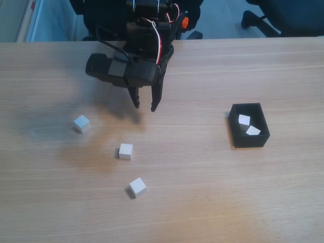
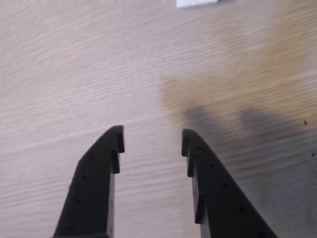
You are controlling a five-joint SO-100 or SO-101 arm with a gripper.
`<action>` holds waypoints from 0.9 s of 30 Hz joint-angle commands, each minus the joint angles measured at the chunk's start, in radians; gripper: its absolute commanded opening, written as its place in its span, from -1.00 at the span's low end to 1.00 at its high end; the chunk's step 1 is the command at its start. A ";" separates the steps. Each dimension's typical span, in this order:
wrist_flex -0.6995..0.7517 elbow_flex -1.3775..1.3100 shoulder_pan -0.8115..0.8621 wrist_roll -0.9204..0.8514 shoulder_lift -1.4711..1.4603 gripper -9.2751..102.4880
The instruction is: Pick blocks and place them in the box.
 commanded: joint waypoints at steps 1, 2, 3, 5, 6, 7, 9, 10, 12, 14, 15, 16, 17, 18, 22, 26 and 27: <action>-0.061 -0.008 0.031 -0.029 -0.041 -0.57; -0.080 -0.011 0.040 -0.037 -0.061 -0.55; -0.097 -0.015 0.049 -0.044 -0.081 -0.55; -0.135 -0.020 0.067 -0.060 -0.123 -0.53; -0.156 -0.023 0.077 -0.066 -0.144 -0.52; -0.167 -0.032 0.084 -0.072 -0.169 -0.50; -0.192 -0.054 0.098 -0.078 -0.216 -0.48; -0.196 -0.072 0.106 -0.080 -0.241 -0.46; -0.204 -0.110 0.117 -0.077 -0.291 -0.43; -0.218 -0.146 0.127 -0.084 -0.336 -0.41; -0.222 -0.166 0.132 -0.086 -0.359 -0.40; -0.224 -0.184 0.137 -0.087 -0.380 -0.39; -0.225 -0.199 0.140 -0.095 -0.400 -0.39; -0.227 -0.215 0.141 -0.100 -0.417 -0.39; -0.270 -0.235 0.144 -0.115 -0.460 -0.38; -0.324 -0.238 0.143 -0.132 -0.495 -0.38; -0.334 -0.241 0.143 -0.137 -0.505 -0.37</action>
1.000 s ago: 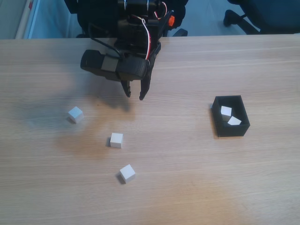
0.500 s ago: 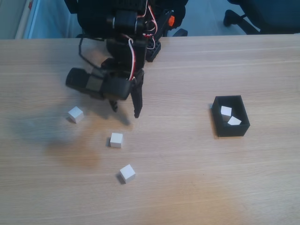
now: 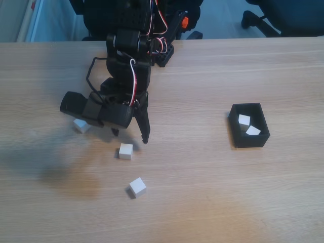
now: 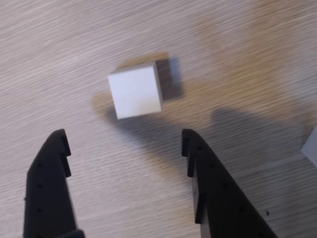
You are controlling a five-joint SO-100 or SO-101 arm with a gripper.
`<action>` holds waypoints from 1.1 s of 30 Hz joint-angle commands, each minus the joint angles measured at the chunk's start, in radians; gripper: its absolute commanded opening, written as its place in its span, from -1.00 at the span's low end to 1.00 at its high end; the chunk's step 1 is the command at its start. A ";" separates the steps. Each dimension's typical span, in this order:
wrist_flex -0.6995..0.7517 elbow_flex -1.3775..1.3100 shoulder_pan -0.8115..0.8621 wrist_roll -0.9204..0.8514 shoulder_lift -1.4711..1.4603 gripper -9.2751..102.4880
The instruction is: Pick blocks and place them in the box.
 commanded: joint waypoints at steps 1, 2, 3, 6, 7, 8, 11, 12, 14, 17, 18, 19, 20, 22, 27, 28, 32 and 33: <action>-0.049 -0.060 0.000 -0.015 -0.014 -0.37; -0.058 -0.064 0.000 -0.018 -0.025 -0.37; -0.066 -0.069 0.000 -0.023 -0.034 -0.37; -0.083 -0.081 0.005 -0.028 -0.064 -0.37; -0.092 -0.081 0.006 -0.031 -0.072 -0.37; -0.098 -0.081 0.008 -0.032 -0.080 -0.37; -0.109 -0.081 0.012 -0.040 -0.101 -0.38; -0.115 -0.080 0.014 -0.040 -0.106 -0.38; -0.130 -0.077 0.017 -0.040 -0.118 -0.38; -0.152 -0.078 0.021 -0.044 -0.144 -0.39; -0.155 -0.083 0.021 -0.044 -0.153 -0.39; -0.161 -0.086 0.023 -0.046 -0.163 -0.39; -0.164 -0.089 0.025 -0.049 -0.170 -0.40; -0.173 -0.092 0.028 -0.051 -0.181 -0.41; -0.181 -0.107 0.032 -0.058 -0.207 -0.46; -0.183 -0.110 0.032 -0.058 -0.210 -0.49; -0.186 -0.115 0.032 -0.055 -0.216 -0.59; -0.186 -0.115 0.032 -0.055 -0.216 -0.62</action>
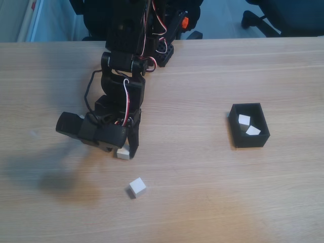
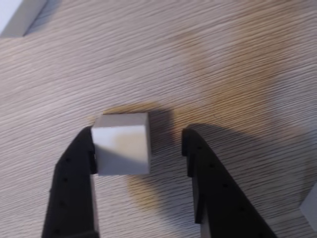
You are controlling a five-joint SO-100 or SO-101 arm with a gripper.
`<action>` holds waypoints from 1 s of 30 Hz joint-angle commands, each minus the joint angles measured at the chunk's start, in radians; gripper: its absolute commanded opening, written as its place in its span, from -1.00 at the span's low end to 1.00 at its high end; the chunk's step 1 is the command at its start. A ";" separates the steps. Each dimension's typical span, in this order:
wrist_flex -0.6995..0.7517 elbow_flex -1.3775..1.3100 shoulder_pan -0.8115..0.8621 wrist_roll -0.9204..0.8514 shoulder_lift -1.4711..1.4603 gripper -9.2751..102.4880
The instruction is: Pick blocks and place them in the box.
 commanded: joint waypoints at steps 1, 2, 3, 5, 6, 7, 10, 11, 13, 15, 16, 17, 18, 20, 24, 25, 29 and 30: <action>-0.017 -0.054 -0.003 -0.003 0.006 -0.64; -0.017 -0.054 -0.005 -0.003 0.006 -0.67; -0.017 -0.054 -0.005 -0.002 0.006 -0.71; -0.008 -0.052 -0.009 0.003 0.011 -0.78; -0.006 -0.051 -0.011 0.003 0.017 -0.80; -0.006 -0.046 -0.015 0.000 0.025 -0.82; 0.014 -0.037 -0.034 -0.009 0.066 -0.83; 0.018 -0.034 -0.043 -0.009 0.084 -0.83; 0.020 -0.020 -0.069 -0.011 0.132 -0.83; 0.015 0.008 -0.107 -0.012 0.198 -0.83; 0.003 0.031 -0.132 -0.012 0.236 -0.83; -0.011 0.057 -0.158 -0.017 0.276 -0.83; -0.017 0.080 -0.189 -0.020 0.318 -0.83; -0.020 0.118 -0.258 -0.026 0.393 -0.83; 0.006 0.161 -0.405 -0.031 0.497 -0.83; 0.025 0.161 -0.440 -0.028 0.512 -0.83; 0.087 0.150 -0.581 -0.018 0.548 -0.83; 0.104 0.138 -0.615 -0.012 0.549 -0.83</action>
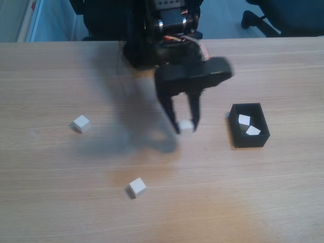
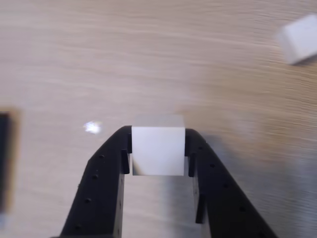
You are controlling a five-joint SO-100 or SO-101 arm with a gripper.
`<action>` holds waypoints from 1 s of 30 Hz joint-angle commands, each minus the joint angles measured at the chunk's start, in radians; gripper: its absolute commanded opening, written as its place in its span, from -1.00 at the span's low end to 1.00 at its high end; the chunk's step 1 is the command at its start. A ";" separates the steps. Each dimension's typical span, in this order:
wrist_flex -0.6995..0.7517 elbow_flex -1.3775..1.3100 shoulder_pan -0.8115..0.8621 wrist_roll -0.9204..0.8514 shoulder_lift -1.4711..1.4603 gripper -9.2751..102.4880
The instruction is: Pick blocks and place them in the box.
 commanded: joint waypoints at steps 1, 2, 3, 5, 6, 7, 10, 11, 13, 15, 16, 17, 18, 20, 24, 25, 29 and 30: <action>0.055 -0.046 -0.110 0.018 0.046 -0.83; 0.084 -0.069 -0.143 0.032 0.041 -0.83; 0.112 -0.097 -0.173 0.049 0.034 -0.83; 0.158 -0.156 -0.229 0.089 0.005 -0.83; 0.175 -0.187 -0.253 0.106 -0.011 -0.83; 0.189 -0.215 -0.276 0.117 -0.032 -0.83; 0.230 -0.308 -0.324 0.158 -0.106 -0.83; 0.255 -0.345 -0.336 0.173 -0.133 -0.83; 0.290 -0.410 -0.354 0.206 -0.183 -0.83; 0.330 -0.471 -0.367 0.229 -0.230 -0.83; 0.342 -0.497 -0.371 0.238 -0.252 -0.83; 0.353 -0.522 -0.374 0.250 -0.275 -0.83; 0.370 -0.551 -0.379 0.262 -0.298 -0.83; 0.399 -0.607 -0.387 0.291 -0.344 -0.83; 0.465 -0.718 -0.407 0.350 -0.423 -0.83; 0.476 -0.738 -0.411 0.360 -0.436 -0.83; 0.488 -0.765 -0.428 0.380 -0.465 -0.78; 0.488 -0.765 -0.430 0.385 -0.466 -0.75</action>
